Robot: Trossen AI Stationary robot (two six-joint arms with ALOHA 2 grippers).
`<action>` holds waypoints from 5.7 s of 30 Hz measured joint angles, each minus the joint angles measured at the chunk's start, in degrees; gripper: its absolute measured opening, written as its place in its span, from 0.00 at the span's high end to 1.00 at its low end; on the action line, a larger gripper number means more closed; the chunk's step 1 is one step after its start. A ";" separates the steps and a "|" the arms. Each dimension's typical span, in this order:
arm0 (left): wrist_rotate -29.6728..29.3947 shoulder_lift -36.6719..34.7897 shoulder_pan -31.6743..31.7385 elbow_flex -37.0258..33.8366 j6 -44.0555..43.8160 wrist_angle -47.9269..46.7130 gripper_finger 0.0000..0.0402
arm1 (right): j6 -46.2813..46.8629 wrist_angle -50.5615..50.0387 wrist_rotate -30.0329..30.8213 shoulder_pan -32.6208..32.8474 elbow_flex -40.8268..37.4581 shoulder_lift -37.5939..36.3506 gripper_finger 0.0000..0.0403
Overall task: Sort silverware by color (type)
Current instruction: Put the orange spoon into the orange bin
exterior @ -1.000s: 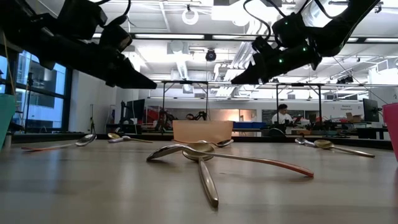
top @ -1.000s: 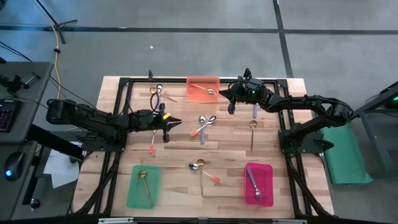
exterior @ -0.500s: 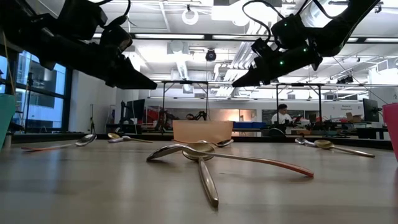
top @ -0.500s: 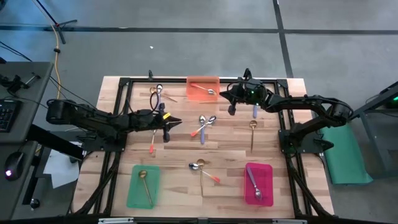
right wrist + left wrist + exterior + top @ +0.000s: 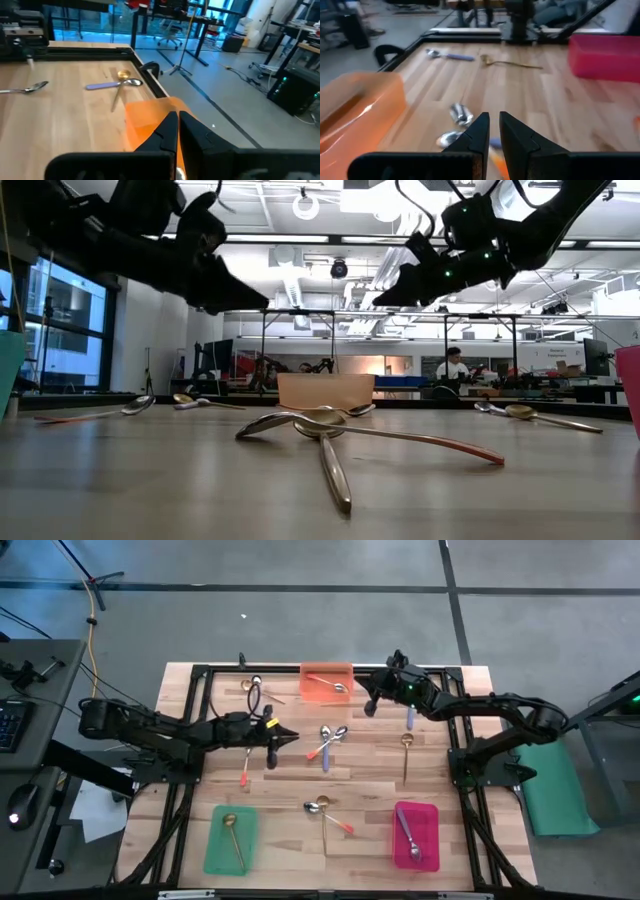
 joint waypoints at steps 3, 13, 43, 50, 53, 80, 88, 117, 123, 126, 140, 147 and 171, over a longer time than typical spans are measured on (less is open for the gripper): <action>0.48 1.17 0.02 1.59 -0.15 -0.16 0.91 | -0.05 -1.84 -0.15 0.02 0.00 -0.84 1.00; 0.43 6.64 0.17 5.95 -4.39 -0.59 0.91 | 0.07 -2.74 -0.15 -0.27 0.01 -1.49 1.00; -16.96 33.76 -5.22 24.96 -15.51 -19.88 0.64 | -2.67 2.56 -0.09 -0.44 0.02 -1.49 1.00; -14.84 33.74 -5.15 25.02 -16.95 -19.78 0.64 | -3.92 2.60 -0.08 -0.44 0.02 -1.49 1.00; -14.43 33.74 -5.05 25.02 -16.95 -19.82 0.64 | -3.92 2.60 -0.08 -0.44 0.02 -1.49 1.00; -9.80 33.63 -3.39 25.13 -2.77 -26.79 0.98 | -0.70 1.12 -0.09 -0.31 0.02 -1.49 1.00; -12.62 27.65 -3.35 24.67 -2.77 -29.62 1.00 | 2.20 -0.11 -0.11 -0.28 0.02 -1.49 1.00; -3.52 27.02 1.84 26.07 -4.21 -34.49 0.73 | 1.00 -3.67 -0.09 3.56 -0.02 -1.45 1.00; -4.61 31.52 1.84 26.23 -6.15 -28.52 0.70 | 1.35 -3.67 -0.09 3.56 -0.04 -1.45 1.00; -4.73 32.41 1.82 26.25 -6.29 -26.45 0.71 | 1.42 -3.72 -0.09 3.56 -0.07 -1.45 1.00; -4.47 30.51 1.63 26.07 -6.94 -27.34 0.70 | 1.42 -3.80 -0.09 3.56 -0.07 -1.45 1.00; -4.60 31.01 0.62 26.07 -6.94 -26.90 0.65 | 1.42 -3.80 -0.09 3.55 -0.07 -1.45 1.00; -4.92 33.15 0.50 26.29 1.59 -28.41 0.86 | 1.90 -4.00 -0.07 3.56 -0.09 -1.45 1.00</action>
